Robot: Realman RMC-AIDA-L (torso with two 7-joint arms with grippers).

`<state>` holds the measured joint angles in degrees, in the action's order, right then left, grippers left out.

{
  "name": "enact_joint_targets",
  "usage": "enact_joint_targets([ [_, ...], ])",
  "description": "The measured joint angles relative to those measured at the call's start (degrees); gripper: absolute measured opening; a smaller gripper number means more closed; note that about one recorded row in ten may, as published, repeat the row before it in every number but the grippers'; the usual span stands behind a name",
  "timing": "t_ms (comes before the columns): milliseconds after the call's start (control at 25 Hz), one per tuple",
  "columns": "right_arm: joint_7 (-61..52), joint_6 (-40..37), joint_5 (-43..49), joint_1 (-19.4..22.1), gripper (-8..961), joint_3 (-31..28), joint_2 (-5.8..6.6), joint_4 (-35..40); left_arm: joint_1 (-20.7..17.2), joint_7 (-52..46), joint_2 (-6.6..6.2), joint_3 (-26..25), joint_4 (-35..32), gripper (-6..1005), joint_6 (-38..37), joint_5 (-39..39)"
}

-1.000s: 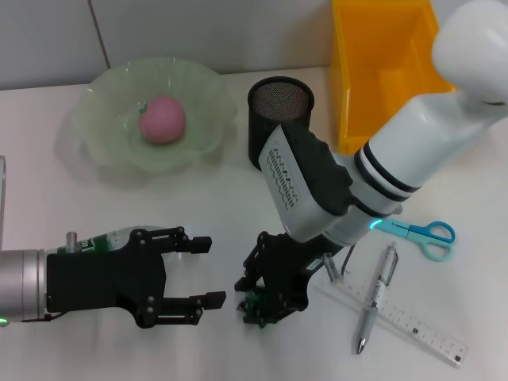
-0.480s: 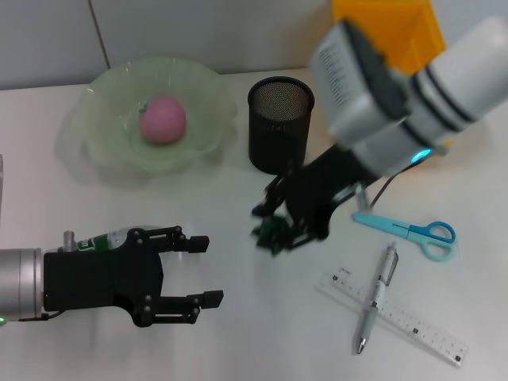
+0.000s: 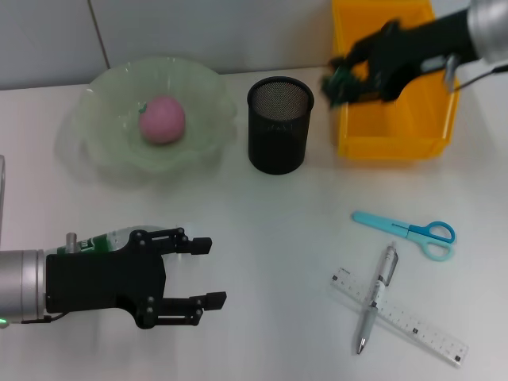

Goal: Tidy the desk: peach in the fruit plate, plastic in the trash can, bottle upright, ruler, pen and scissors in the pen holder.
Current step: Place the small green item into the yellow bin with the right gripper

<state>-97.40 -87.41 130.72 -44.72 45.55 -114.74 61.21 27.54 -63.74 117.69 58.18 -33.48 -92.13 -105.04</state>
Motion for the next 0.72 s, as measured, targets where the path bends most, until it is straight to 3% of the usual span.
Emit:
enact_joint_targets([
  [120, -1.21, 5.5, 1.2, 0.57, 440, -2.88, 0.8, 0.01, 0.02, -0.02, 0.0, 0.04, 0.0, 776, -0.21, -0.02],
  [360, -4.9, 13.94, 5.0, 0.95, 442, -3.66, 1.04, -0.53, 0.0, -0.02, 0.04, 0.09, 0.0, 776, -0.42, -0.07],
  [720, -7.58, 26.08, 6.27, 0.51, 443, -3.4, 1.41, -8.1, -0.13, -0.07, 0.07, 0.0, 0.0, 776, -0.85, -0.08],
])
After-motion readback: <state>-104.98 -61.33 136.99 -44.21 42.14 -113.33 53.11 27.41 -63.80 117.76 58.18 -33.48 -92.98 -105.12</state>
